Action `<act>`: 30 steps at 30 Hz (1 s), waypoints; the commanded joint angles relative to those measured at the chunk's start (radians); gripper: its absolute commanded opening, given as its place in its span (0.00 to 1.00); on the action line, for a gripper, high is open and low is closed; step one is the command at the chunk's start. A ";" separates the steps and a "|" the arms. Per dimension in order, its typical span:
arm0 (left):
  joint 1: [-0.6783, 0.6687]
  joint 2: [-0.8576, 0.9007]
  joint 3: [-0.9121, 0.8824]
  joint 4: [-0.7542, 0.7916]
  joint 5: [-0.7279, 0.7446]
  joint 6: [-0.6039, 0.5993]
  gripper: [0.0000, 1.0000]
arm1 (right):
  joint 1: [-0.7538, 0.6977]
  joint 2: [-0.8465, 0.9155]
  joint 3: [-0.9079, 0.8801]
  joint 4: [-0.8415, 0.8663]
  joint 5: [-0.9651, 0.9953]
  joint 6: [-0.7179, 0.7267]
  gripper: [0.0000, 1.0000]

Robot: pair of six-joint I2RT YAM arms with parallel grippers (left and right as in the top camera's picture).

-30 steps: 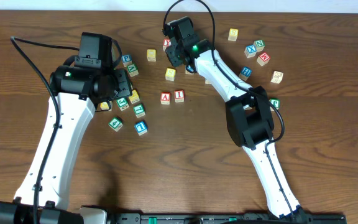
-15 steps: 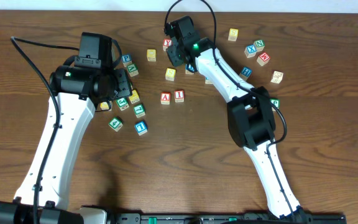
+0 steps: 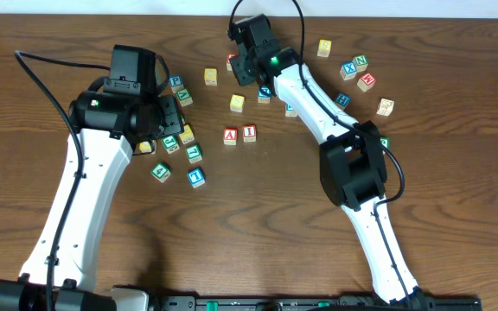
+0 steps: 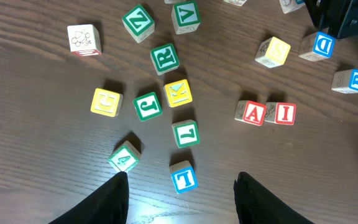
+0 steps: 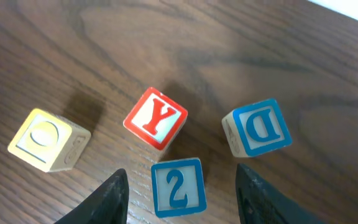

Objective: Spell out AI2
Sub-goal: 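Lower the open right gripper around the blue 2 block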

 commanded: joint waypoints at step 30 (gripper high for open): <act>0.004 0.000 0.002 -0.002 -0.009 -0.009 0.54 | 0.004 0.089 -0.003 0.017 0.012 0.040 0.41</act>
